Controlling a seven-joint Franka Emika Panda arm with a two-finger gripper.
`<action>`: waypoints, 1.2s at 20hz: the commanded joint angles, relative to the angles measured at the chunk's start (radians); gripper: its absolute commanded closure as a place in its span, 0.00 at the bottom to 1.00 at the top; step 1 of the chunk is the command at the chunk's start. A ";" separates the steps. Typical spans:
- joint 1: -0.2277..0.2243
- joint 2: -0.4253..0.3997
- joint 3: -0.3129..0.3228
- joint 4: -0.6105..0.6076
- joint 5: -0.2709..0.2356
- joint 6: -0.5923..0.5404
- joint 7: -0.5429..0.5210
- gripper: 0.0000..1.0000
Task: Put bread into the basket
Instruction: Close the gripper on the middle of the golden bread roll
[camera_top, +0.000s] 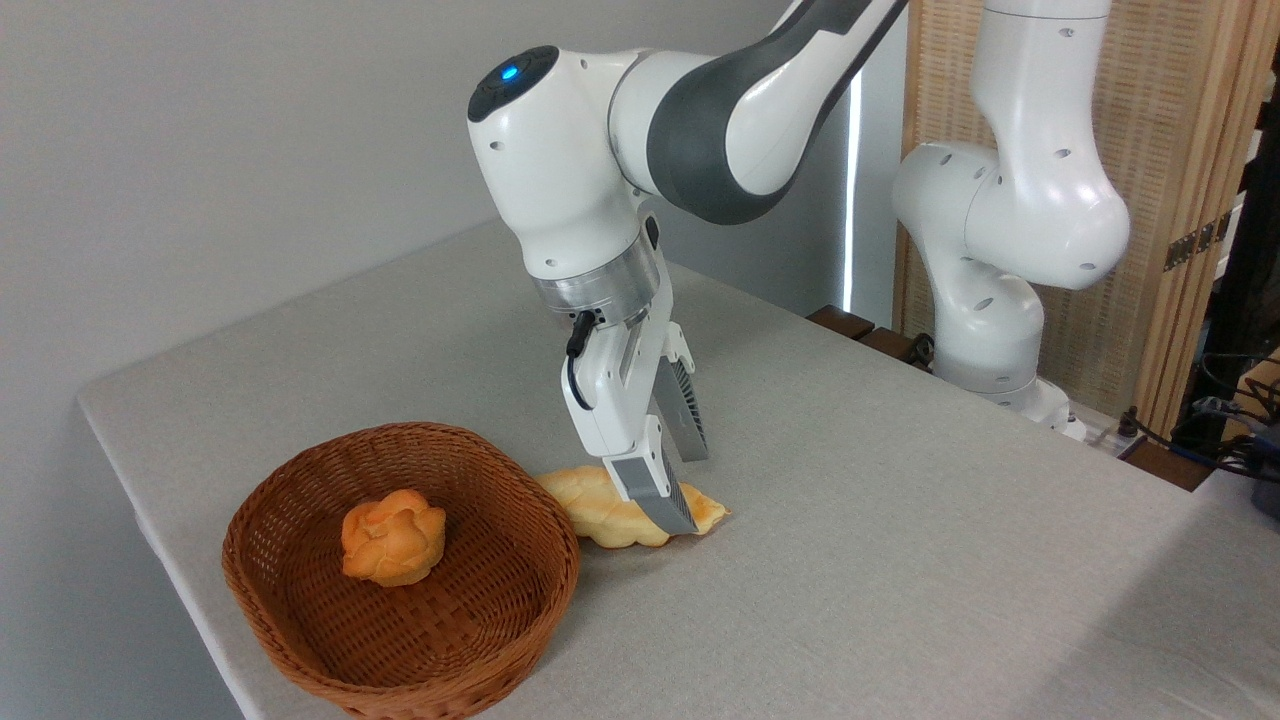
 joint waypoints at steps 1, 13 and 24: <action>-0.017 -0.014 0.007 -0.020 0.036 0.019 0.017 0.00; -0.021 0.003 0.005 -0.050 0.021 0.108 0.012 0.00; -0.027 0.009 0.005 -0.054 -0.065 0.180 0.011 0.00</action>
